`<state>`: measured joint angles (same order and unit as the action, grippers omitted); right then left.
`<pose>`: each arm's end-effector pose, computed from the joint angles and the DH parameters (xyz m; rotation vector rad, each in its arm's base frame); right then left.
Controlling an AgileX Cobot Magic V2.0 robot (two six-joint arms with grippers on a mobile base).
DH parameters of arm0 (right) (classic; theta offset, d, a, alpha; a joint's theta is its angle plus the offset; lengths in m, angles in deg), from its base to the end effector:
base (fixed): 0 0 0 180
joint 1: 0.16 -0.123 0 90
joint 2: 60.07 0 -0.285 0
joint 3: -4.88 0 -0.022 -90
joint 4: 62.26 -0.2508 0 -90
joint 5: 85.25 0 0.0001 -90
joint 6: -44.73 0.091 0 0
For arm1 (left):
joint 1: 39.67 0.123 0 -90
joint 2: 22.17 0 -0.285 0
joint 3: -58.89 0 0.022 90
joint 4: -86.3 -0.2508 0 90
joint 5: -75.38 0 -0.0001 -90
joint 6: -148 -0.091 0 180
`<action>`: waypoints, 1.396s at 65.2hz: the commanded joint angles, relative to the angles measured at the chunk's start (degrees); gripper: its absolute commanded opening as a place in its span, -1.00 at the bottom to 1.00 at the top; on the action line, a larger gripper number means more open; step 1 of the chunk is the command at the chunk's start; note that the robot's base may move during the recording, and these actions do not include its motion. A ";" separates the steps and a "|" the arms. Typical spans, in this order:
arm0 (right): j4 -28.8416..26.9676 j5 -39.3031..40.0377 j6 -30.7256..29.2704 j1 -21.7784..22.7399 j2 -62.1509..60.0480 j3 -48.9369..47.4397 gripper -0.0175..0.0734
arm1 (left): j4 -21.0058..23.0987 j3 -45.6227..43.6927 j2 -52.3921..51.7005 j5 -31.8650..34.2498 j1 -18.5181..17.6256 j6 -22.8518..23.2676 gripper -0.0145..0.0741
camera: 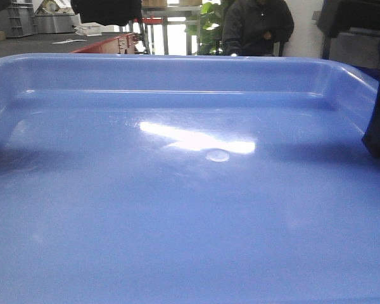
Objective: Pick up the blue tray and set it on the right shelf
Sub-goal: 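Hold the tray raised with both grippers while the base turns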
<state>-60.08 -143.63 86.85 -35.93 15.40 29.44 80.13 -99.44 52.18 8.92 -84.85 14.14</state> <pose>0.1743 0.1219 0.2923 0.1364 2.8077 0.2973 0.1489 -0.1371 0.3067 0.0157 2.8459 -0.2087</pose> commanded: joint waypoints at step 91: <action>3.06 0.54 0.10 0.22 -1.32 -1.41 -0.30 | -0.97 -1.53 -1.34 -0.90 -0.31 -0.08 -0.62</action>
<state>-60.08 -143.63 86.85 -35.93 15.40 29.44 80.13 -99.44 52.18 8.92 -84.85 14.14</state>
